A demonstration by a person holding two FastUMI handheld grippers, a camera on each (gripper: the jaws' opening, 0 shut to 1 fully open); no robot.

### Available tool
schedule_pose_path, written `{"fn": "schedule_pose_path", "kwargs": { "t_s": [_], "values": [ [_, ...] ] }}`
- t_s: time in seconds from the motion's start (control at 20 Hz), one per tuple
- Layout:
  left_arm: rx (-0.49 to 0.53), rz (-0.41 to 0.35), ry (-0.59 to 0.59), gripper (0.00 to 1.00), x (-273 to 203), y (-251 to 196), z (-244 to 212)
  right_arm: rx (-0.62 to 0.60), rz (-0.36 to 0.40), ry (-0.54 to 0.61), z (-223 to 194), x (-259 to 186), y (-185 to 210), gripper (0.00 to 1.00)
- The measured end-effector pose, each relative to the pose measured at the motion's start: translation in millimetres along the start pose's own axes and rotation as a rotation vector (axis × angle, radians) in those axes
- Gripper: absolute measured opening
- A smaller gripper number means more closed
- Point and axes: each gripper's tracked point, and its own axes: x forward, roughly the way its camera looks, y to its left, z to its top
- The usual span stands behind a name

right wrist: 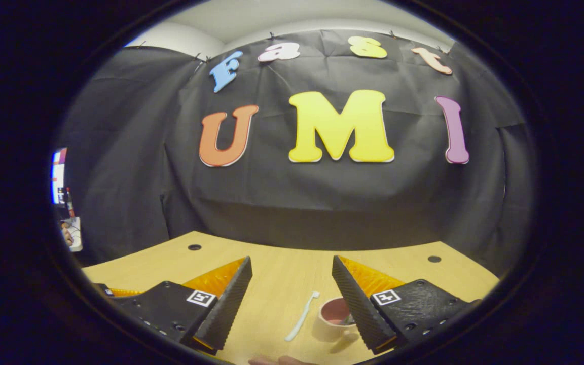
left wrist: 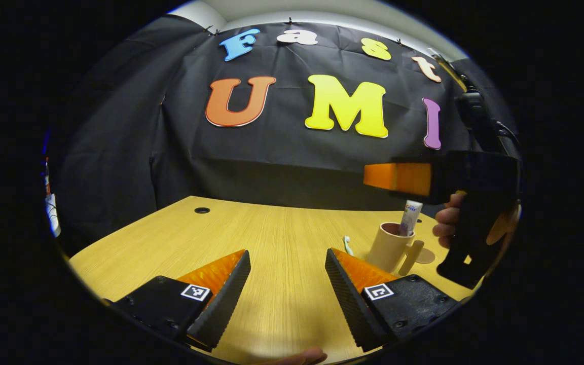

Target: Put the toothbrush and toothpaste on the desktop into the cup, then pick up the cup and place it on the coaster on the desktop.

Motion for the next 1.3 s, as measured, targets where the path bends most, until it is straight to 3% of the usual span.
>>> {"fn": "schedule_pose_path", "kwargs": {
  "t_s": [0.2, 0.35, 0.4, 0.5, 0.65, 0.7, 0.8, 1.1, 1.15, 1.3],
  "values": [
    [-0.011, 0.016, -0.014, 0.95, -3.0, 28.8, -6.2, 0.016, -0.133, 0.158, -56.2, 41.7, 19.2, 0.94],
    [-0.038, 0.019, -0.013, 0.95, -2.7, 42.4, -11.6, 0.018, -0.186, 0.253, -92.0, 65.9, 21.6, 0.92],
    [-0.054, 0.016, -0.015, 0.95, -2.7, 43.8, -13.0, 0.032, -0.199, 0.284, -102.8, 71.3, 20.0, 0.96],
    [-0.072, 0.014, -0.011, 0.95, 0.2, 46.6, -17.0, 0.058, -0.228, 0.331, -119.7, 78.1, 11.9, 0.9],
    [-0.087, 0.007, -0.009, 0.95, 0.7, 49.9, -20.6, 0.054, -0.265, 0.367, -131.9, 82.9, 3.4, 0.92],
    [-0.089, 0.007, -0.006, 0.95, 1.8, 50.5, -22.3, 0.053, -0.271, 0.373, -138.3, 82.4, 0.9, 0.83],
    [-0.095, 0.004, -0.004, 0.95, 2.9, 50.7, -23.2, 0.055, -0.284, 0.39, -144.6, 83.2, -2.5, 0.86],
    [-0.124, -0.017, -0.005, 0.95, 3.1, 47.1, -24.7, 0.114, -0.338, 0.46, -162.8, 94.2, -14.5, 0.77],
    [-0.129, -0.02, -0.015, 0.95, 2.8, 47.3, -22.8, 0.119, -0.35, 0.466, -161.9, 95.4, -17.0, 0.81],
    [-0.139, -0.019, -0.019, 0.95, 3.6, 47.6, -22.8, 0.149, -0.342, 0.489, -165.1, 95.6, -13.2, 0.57]
  ]
}}
